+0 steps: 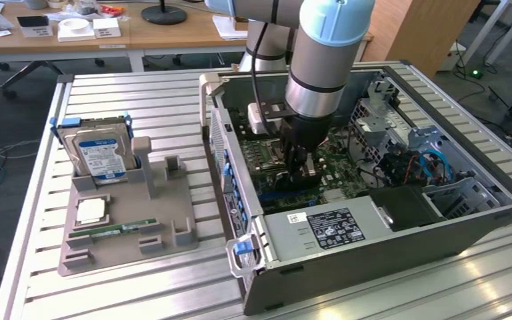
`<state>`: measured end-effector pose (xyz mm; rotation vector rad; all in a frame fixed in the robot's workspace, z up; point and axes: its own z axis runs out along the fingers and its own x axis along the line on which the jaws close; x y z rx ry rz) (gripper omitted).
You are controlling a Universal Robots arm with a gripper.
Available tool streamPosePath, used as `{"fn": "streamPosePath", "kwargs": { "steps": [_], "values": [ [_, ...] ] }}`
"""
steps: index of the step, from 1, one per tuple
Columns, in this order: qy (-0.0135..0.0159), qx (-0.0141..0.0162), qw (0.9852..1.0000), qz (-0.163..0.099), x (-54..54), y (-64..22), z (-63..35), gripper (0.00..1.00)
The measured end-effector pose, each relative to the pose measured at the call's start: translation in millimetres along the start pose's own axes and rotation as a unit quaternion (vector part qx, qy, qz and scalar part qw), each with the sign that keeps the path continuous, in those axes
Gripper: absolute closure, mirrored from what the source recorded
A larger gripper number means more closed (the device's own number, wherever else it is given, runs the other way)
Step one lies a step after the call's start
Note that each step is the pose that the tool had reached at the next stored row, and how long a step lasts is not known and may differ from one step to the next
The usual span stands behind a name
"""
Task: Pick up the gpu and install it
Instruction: 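Insert the gpu into the slot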
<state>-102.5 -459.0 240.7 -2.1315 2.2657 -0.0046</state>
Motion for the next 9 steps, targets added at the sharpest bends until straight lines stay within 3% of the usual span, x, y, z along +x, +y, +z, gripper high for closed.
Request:
{"fn": "streamPosePath", "kwargs": {
  "steps": [3,6,8,9],
  "values": [
    [0.0007,-0.0001,1.0000,0.000,0.1,0.0,-0.3,0.67],
    [0.0008,-0.0001,1.0000,0.000,0.2,0.0,-0.4,0.49],
    [0.0007,-0.0001,1.0000,0.000,0.2,0.0,-0.4,0.49],
    [0.0008,-0.0001,1.0000,0.000,0.2,0.0,-0.4,0.42]
  ]
}}
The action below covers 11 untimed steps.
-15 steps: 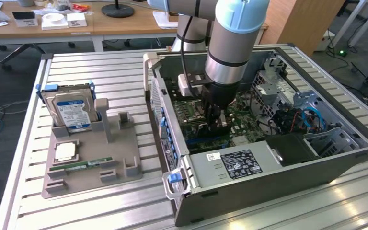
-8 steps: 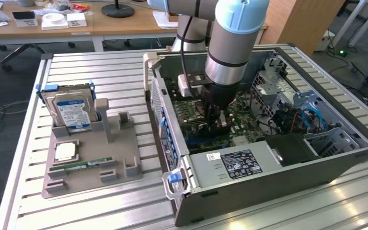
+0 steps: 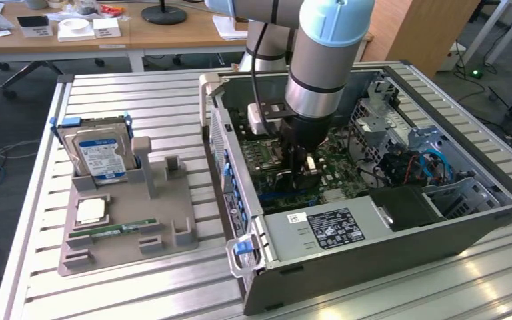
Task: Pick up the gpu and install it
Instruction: 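Insert the gpu into the slot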
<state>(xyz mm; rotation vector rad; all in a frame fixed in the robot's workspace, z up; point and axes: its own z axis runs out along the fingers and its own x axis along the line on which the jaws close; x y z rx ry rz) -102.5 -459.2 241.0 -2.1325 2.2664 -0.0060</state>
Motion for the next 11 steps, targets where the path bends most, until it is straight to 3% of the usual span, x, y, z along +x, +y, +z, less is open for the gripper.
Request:
{"fn": "streamPosePath", "kwargs": {
  "steps": [11],
  "values": [
    [-0.0002,0.0001,1.0000,0.000,-0.2,-0.3,-9.5,0.42]
  ]
}}
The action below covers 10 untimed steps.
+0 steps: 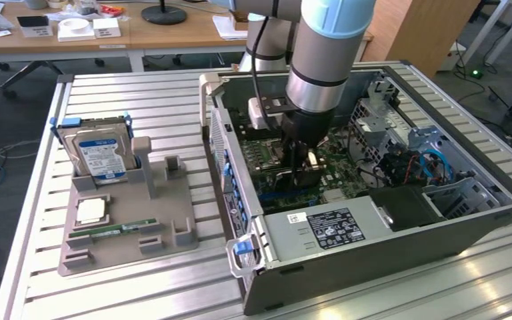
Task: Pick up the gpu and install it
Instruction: 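Insert the gpu into the slot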
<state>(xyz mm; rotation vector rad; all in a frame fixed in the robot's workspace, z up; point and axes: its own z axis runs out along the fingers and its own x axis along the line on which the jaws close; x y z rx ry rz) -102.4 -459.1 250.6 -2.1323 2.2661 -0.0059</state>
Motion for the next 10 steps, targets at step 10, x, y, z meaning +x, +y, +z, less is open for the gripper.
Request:
{"fn": "streamPosePath", "kwargs": {
  "steps": [10],
  "values": [
    [0.0002,0.0000,1.0000,0.000,-0.3,-0.4,-17.0,0.42]
  ]
}}
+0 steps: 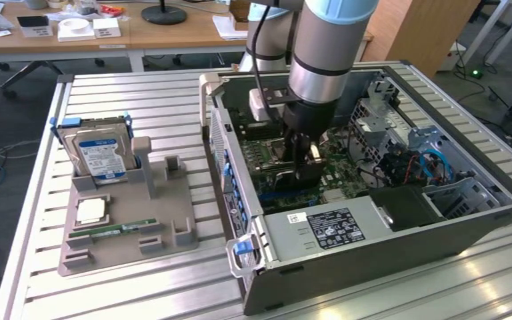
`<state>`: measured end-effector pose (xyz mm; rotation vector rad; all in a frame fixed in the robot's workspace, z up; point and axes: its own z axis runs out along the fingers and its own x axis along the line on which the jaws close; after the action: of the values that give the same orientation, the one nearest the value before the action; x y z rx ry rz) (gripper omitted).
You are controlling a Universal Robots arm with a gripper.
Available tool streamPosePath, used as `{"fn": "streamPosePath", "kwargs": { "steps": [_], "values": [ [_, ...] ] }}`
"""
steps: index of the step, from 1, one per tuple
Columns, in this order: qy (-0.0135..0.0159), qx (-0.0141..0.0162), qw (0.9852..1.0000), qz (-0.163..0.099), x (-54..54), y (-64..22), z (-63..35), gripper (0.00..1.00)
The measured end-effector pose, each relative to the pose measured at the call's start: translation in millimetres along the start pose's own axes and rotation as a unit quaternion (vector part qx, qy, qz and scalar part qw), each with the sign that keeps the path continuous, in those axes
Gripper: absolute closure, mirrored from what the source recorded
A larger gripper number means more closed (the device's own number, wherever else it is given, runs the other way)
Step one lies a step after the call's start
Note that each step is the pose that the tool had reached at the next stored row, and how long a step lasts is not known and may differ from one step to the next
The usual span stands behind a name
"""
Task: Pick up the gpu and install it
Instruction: 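Insert the gpu into the slot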
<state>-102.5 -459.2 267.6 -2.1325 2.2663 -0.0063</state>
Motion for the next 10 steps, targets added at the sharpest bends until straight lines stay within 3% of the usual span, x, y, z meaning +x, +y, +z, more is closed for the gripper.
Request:
{"fn": "streamPosePath", "kwargs": {
  "steps": [10],
  "values": [
    [0.0000,0.0000,1.0000,0.000,-0.6,-0.7,-29.1,0.42]
  ]
}}
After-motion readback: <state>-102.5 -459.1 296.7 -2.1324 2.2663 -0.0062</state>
